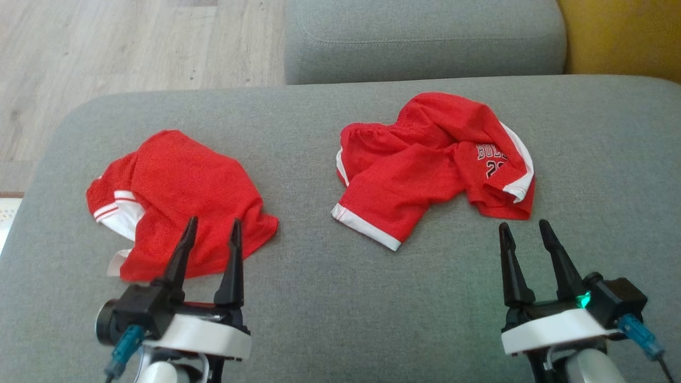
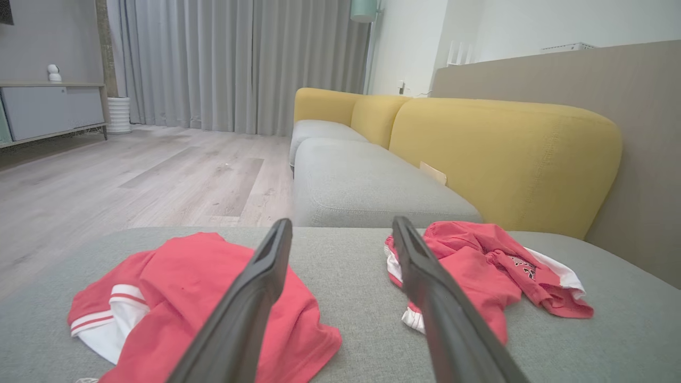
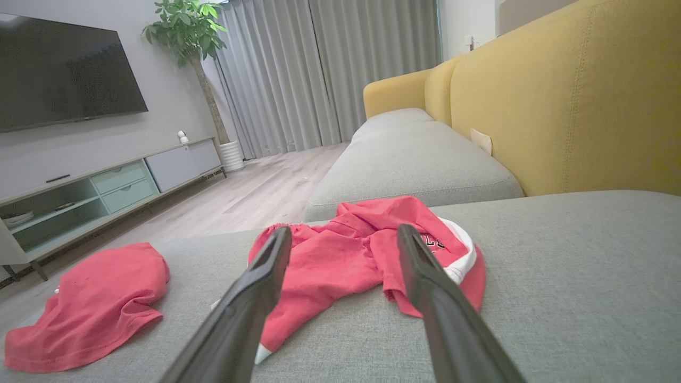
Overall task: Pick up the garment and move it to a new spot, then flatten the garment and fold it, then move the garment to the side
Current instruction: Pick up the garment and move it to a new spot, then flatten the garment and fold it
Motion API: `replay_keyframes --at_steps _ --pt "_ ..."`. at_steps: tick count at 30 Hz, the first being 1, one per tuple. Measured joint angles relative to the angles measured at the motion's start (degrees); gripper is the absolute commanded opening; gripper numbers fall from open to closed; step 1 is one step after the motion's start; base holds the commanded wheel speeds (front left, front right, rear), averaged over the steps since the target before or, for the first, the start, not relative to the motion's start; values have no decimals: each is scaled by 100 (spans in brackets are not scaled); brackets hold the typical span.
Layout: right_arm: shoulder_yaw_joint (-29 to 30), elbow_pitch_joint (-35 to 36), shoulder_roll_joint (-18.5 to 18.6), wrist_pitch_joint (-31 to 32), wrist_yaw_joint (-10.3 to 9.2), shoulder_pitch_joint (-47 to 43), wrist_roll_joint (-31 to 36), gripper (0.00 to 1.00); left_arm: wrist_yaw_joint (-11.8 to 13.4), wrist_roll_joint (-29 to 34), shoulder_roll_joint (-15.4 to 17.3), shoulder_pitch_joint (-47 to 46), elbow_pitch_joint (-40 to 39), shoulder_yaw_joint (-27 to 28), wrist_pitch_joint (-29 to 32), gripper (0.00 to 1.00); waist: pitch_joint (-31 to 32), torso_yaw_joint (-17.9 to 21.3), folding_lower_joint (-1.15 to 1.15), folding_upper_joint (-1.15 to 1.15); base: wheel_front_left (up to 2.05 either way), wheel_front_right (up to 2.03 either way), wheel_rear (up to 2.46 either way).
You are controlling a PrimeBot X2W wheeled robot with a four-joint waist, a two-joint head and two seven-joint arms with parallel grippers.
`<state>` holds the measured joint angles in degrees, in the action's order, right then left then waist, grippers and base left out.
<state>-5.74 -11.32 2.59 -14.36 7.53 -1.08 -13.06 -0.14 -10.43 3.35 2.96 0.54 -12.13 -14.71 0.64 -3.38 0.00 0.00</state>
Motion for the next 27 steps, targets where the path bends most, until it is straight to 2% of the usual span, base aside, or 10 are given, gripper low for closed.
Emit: replay_keyframes --at_steps 9,16,23,27 --pt "-157 -41 0 0 0 18 31 100 -146 70 -16 -3 19 -7 0 100 -82 -92 0 0 0 0 0" --pt "-670 -272 1 0 0 295 333 100 -146 31 -22 -111 126 -123 0 100 -241 -362 0 0 0 0 0" --pt "-1314 -1128 10 51 0 1106 638 100 -144 -62 -31 -292 156 -319 0 100 -410 -829 0 0 0 0 0" --pt "-1619 -1846 19 382 0 1597 762 100 -138 -119 -35 -358 169 -412 0 100 -491 -1146 0 0 0 0 0"
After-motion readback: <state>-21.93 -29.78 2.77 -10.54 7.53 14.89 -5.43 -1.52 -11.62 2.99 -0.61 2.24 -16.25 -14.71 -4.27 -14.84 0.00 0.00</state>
